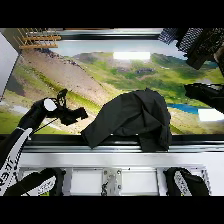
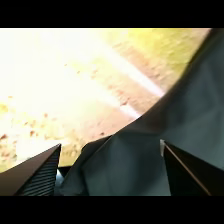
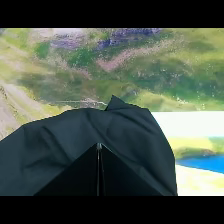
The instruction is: Fold the clothes and pants, and hang the long-sleeved shirts on hangers.
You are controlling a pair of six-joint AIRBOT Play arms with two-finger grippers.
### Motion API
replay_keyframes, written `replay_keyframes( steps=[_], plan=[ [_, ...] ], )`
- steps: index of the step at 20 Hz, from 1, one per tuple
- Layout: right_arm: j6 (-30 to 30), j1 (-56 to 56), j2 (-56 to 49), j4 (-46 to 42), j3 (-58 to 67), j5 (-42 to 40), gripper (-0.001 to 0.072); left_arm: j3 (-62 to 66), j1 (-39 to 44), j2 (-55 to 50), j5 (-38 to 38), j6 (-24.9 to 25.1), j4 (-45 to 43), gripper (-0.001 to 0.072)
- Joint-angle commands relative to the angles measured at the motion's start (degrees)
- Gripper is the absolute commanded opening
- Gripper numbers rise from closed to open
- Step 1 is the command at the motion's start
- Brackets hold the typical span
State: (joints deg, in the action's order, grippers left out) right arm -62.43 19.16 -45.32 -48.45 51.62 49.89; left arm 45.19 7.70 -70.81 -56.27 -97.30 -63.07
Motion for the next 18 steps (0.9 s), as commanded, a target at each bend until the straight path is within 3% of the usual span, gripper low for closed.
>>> replay_keyframes(
  steps=[1, 9, 10, 11, 13, 18],
  plan=[
    [0.02, 0.04, 0.04, 0.02, -0.02, 0.15, 0.0018, -5.68, -2.89, -2.49, -0.7, 6.05, 10.75, 0.0685],
    [0.04, 0.04, 0.04, 0.02, -0.02, 0.15, 0.0018, -3.28, 4.66, -5.27, -1.44, 7.28, 12.13, 0.0684],
    [0.04, 0.04, 0.04, 0.02, -0.02, 0.15, 0.0018, -2.54, 4.83, -5.27, -1.22, 7.26, 12.09, 0.0561],
    [0.04, 0.04, 0.04, 0.02, -0.02, 0.15, 0.0018, -1.7, 4.81, -5.27, -0.92, 7.28, 12.11, 0.0338],
    [0.04, 0.04, 0.04, 0.02, -0.02, 0.17, 0.0018, -0.17, 4.81, -5.27, 0.22, 7.3, 12.07, 0.0023],
    [-1.38, 0.72, 0.04, -3.43, -0.02, 0.17, 0.0017, 9.51, -1.11, -2.19, 0.57, 7.5, 11.23, 0.0004]
  ],
)
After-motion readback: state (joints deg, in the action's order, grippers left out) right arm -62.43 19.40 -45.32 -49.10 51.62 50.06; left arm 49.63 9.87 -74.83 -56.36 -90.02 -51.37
